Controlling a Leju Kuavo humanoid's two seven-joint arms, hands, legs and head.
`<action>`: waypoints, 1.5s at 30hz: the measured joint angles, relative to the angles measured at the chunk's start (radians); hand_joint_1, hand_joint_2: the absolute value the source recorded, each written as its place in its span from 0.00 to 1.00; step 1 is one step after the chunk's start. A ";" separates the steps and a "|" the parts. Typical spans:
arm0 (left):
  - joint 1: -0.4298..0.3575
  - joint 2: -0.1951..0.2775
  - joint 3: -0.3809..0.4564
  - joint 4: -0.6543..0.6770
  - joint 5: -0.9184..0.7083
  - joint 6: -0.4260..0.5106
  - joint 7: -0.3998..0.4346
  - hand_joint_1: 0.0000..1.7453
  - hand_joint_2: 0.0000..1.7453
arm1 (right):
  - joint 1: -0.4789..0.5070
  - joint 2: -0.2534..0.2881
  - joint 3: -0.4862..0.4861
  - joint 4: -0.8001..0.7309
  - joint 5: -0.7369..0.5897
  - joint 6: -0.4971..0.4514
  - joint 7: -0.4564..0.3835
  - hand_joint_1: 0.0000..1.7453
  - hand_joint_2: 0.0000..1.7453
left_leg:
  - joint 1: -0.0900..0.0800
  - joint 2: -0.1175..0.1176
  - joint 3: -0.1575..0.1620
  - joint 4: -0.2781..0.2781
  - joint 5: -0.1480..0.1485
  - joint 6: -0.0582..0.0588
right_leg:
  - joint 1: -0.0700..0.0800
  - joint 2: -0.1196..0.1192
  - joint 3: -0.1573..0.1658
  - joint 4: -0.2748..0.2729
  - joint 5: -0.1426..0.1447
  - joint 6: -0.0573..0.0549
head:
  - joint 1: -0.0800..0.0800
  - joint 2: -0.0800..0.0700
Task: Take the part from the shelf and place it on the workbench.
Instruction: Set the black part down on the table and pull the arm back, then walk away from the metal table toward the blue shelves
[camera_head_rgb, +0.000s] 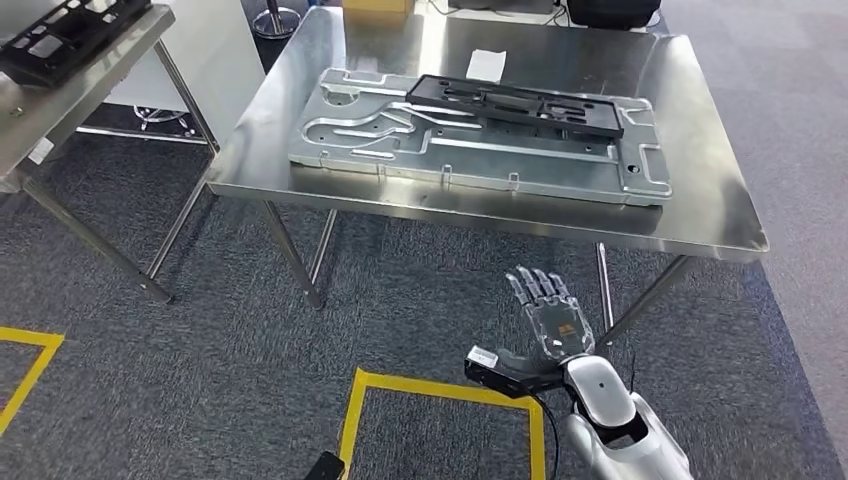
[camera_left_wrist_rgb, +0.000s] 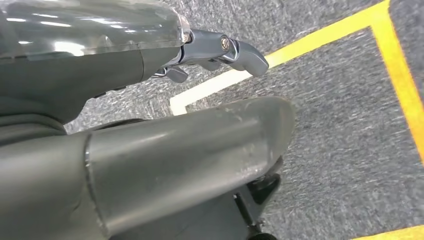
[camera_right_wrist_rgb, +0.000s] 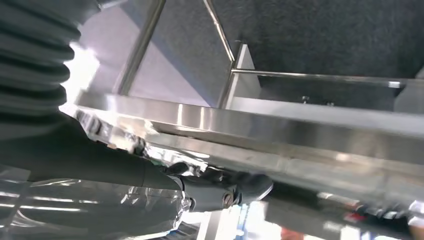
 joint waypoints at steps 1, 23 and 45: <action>0.002 -0.001 0.003 0.000 0.002 0.002 -0.005 0.00 0.00 | 0.023 0.009 -0.007 -0.014 -0.028 -0.018 -0.011 0.00 0.00 | 0.001 0.000 0.000 -0.003 0.010 -0.007 | 0.002 0.000 -0.001 -0.008 0.002 -0.008 | -0.001 0.000; 0.056 -0.003 0.212 0.000 0.203 0.092 -0.201 0.00 0.00 | 0.499 0.348 -0.926 0.111 -1.061 0.401 -0.734 0.00 0.00 | -0.005 -0.023 0.156 -0.043 -0.130 0.045 | 0.005 -0.006 -0.239 0.236 -0.031 0.007 | -0.008 0.000; 0.071 -0.011 0.345 0.000 0.271 0.144 -0.227 0.00 0.00 | 0.277 0.369 -1.762 0.926 -0.650 0.064 -0.338 0.00 0.00 | -0.016 0.063 0.152 -0.005 -0.146 0.005 | 0.020 -0.092 -0.031 -0.009 0.030 -0.044 | -0.016 0.000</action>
